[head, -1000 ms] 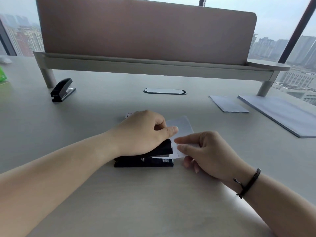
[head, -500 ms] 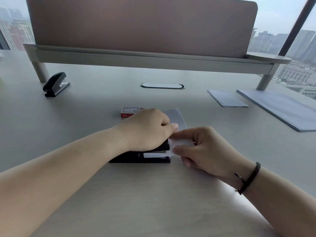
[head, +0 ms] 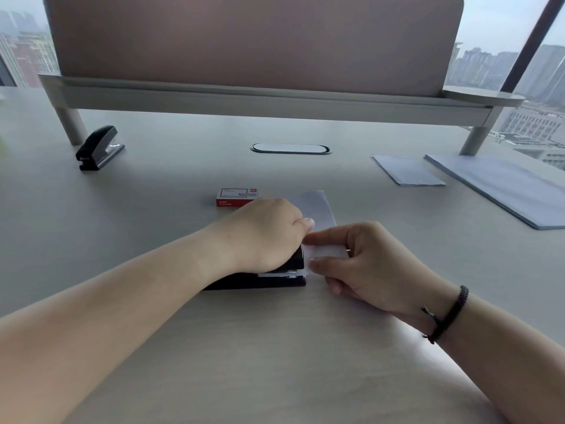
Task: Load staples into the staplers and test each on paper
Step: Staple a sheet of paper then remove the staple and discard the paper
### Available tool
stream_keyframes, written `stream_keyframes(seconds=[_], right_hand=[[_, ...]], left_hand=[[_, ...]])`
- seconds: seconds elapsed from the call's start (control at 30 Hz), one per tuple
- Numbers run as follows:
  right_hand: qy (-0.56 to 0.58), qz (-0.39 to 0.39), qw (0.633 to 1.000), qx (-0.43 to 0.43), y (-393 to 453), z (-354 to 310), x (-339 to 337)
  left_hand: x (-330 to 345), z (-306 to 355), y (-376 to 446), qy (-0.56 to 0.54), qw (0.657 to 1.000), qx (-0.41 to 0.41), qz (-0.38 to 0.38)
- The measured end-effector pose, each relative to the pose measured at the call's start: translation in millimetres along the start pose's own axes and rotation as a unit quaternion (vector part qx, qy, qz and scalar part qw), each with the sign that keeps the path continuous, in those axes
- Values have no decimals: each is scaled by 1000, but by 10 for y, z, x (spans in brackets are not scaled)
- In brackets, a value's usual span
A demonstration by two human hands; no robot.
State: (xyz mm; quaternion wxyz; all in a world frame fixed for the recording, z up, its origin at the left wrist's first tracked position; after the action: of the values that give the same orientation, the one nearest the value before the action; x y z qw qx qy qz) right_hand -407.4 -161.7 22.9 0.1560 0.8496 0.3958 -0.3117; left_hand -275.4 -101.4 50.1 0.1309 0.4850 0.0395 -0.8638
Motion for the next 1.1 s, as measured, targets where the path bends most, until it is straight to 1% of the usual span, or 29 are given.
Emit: stream_keyframes(seconds=[0.23, 0.43, 0.6, 0.7, 0.77, 0.87, 1.0, 1.1], right_hand=[[5, -10, 1000, 7, -6, -14, -10], [53, -27, 998, 27, -15, -28, -17], [69, -12, 997, 24, -2, -21, -30], [80, -8, 996, 26, 1, -20, -38], [92, -27, 995, 36, 20, -36, -24], [142, -62, 986, 63, 65, -48, 2], [171, -71, 980, 72, 81, -60, 15], [181, -72, 978, 78, 75, -67, 7]], left_hand=[[24, -26, 10, 10, 1000, -26, -1], [44, -6, -10, 54, 998, -32, 3], [95, -46, 25, 8, 998, -62, 15], [97, 1, 25, 51, 997, -56, 1], [68, 34, 25, 91, 994, -53, -8], [65, 41, 38, 127, 991, -43, -24], [103, 48, 27, 164, 986, -27, -12], [112, 18, 39, 156, 987, -25, -2]])
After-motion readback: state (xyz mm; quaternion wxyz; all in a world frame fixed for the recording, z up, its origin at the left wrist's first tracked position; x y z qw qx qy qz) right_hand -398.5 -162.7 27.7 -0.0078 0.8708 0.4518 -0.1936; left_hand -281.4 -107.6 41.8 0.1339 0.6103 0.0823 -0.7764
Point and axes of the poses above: each hand's wrist, its own y-axis towards the middle knuckle, its own x-axis out of the palm, z = x × y, the point moved 4 cm from there along y, towards the middle knuckle, and after that the axes turned 7 degrees about -y, right-handed, at the moved point
